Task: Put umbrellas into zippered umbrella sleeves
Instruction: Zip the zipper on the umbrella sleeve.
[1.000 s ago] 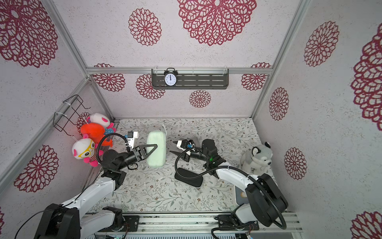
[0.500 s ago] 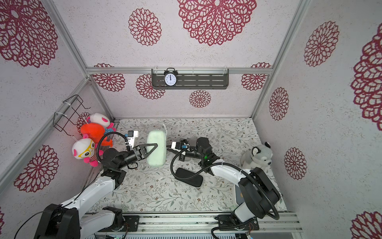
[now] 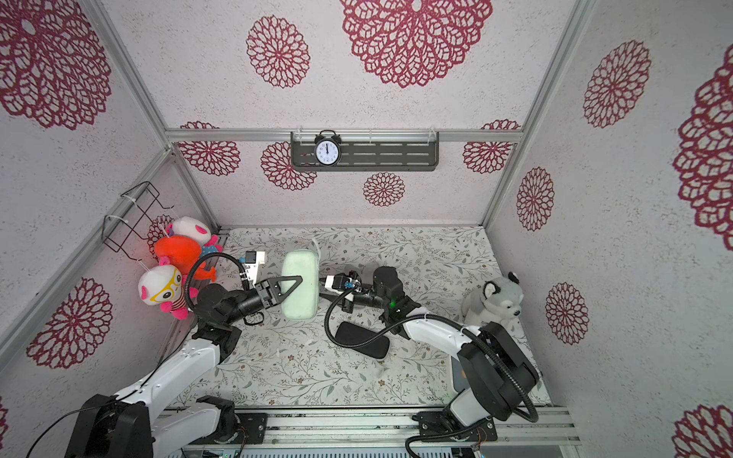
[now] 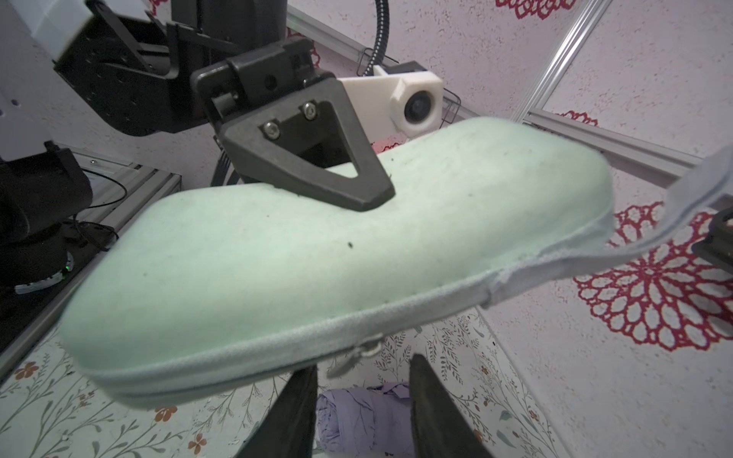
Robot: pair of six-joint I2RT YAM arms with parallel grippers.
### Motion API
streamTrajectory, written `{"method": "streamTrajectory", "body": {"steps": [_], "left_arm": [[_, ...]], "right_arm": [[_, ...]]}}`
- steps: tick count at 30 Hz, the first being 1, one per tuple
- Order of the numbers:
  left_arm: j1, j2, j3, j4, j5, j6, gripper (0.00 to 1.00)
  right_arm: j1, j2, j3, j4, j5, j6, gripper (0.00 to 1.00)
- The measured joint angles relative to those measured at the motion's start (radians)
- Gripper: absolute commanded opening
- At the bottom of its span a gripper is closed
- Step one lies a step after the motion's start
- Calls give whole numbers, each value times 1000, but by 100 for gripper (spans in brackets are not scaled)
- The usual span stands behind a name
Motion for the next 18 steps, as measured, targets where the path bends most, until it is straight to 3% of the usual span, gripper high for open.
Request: {"method": "streamTrajectory", "body": {"steps": [13,18], "left_arm": [[1,-2,0,-21,-6,20,0],[1,-2,0,-26,-9,26,0]], "right_arm": [[23,-37,-30,51,130,-8,21],[27,-38,-29,41,130,-18,0]]}}
